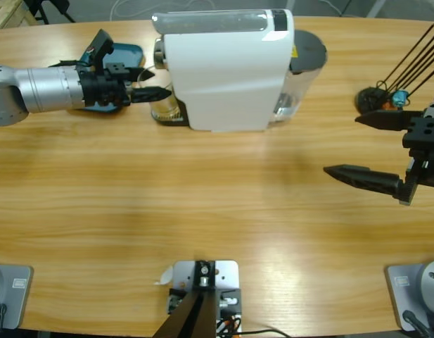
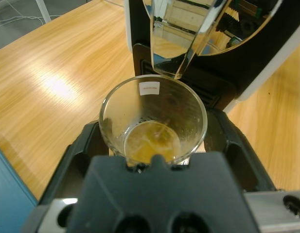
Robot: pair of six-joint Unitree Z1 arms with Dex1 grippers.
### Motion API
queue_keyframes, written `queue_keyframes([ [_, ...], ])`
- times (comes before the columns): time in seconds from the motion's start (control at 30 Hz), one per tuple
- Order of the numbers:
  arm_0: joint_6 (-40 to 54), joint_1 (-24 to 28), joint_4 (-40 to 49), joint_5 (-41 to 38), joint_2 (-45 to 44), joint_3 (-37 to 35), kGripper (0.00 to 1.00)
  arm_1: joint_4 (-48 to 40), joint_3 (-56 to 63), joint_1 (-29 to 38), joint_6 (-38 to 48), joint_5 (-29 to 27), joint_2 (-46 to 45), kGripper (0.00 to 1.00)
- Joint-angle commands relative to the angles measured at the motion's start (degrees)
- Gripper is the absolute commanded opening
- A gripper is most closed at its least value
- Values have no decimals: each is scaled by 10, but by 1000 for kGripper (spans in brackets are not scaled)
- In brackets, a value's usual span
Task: Pour coffee
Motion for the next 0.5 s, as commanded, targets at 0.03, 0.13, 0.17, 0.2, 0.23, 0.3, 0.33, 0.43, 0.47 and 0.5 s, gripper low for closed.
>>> queue_keyframes([
  [0.03,-5,-4,-6,-13,33,-8,227,-6,19,7,5,8,-3,1000],
  [0.13,-5,-4,-5,-6,22,-3,232,-6,19,7,5,8,-3,1000],
  [0.17,-5,-2,-5,6,10,3,232,-6,19,7,5,8,-3,1000],
  [0.2,-5,2,-4,18,-3,9,235,-6,19,7,5,8,-3,1000],
  [0.23,-5,7,-2,30,-16,15,237,-6,19,7,5,8,-3,1000],
  [0.3,-5,24,4,54,-45,32,239,-6,20,7,5,8,-3,1000],
  [0.33,-5,33,7,64,-59,42,241,-6,20,7,5,8,-4,1000],
  [0.43,-5,61,14,83,-104,69,241,-6,20,7,5,8,-5,1000],
  [0.47,-5,70,20,90,-119,75,241,-6,20,7,5,8,-5,1000],
  [0.5,-5,79,24,95,-131,80,241,-6,20,7,5,8,-5,1000],
])
